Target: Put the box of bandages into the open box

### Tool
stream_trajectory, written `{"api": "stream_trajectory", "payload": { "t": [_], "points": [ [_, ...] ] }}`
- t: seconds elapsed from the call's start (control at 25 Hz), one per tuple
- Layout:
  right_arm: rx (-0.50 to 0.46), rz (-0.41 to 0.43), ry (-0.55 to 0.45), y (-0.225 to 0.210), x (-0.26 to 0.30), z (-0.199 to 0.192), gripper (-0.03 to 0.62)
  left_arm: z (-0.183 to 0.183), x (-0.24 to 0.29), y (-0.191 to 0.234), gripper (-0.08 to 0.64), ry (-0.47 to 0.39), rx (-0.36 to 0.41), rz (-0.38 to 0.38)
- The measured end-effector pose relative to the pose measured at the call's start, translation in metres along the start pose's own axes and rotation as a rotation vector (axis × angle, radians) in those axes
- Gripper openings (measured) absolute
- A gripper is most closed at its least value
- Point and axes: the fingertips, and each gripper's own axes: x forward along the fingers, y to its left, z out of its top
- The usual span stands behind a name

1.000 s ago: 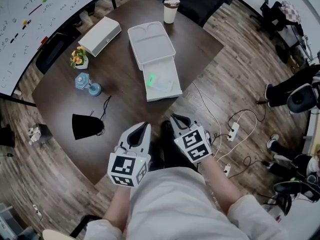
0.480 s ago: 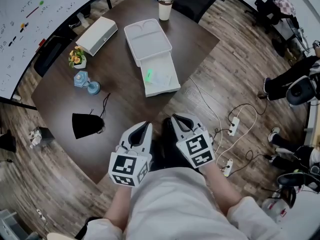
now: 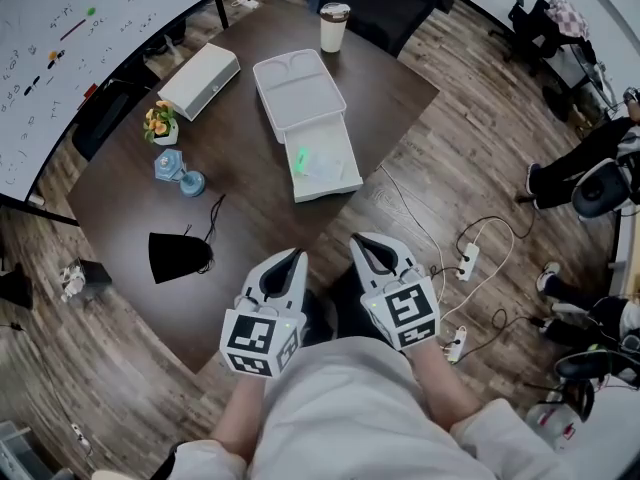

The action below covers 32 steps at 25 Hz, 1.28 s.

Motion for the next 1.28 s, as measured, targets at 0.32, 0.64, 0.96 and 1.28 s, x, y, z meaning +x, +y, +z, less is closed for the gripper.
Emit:
{"api": "stream_trajectory", "payload": {
  "t": [0.32, 0.64, 0.96, 1.28],
  "points": [
    [0.022, 0.014, -0.053, -0.001, -0.006, 0.014, 0.003, 0.011, 0.003, -0.004, 0.006, -0.023, 0.011, -0.006],
    [0.057, 0.024, -0.080, -0.005, -0.015, 0.018, 0.003, 0.018, 0.004, -0.010, 0.006, -0.035, 0.031, 0.001],
    [0.046, 0.054, -0.106, -0.001, -0.025, 0.025, 0.003, 0.021, -0.001, -0.014, 0.006, -0.046, 0.039, 0.010],
    [0.038, 0.075, -0.115, 0.009, -0.028, 0.025, 0.003, 0.019, -0.007, -0.014, 0.006, -0.047, 0.041, 0.017]
  ]
}}
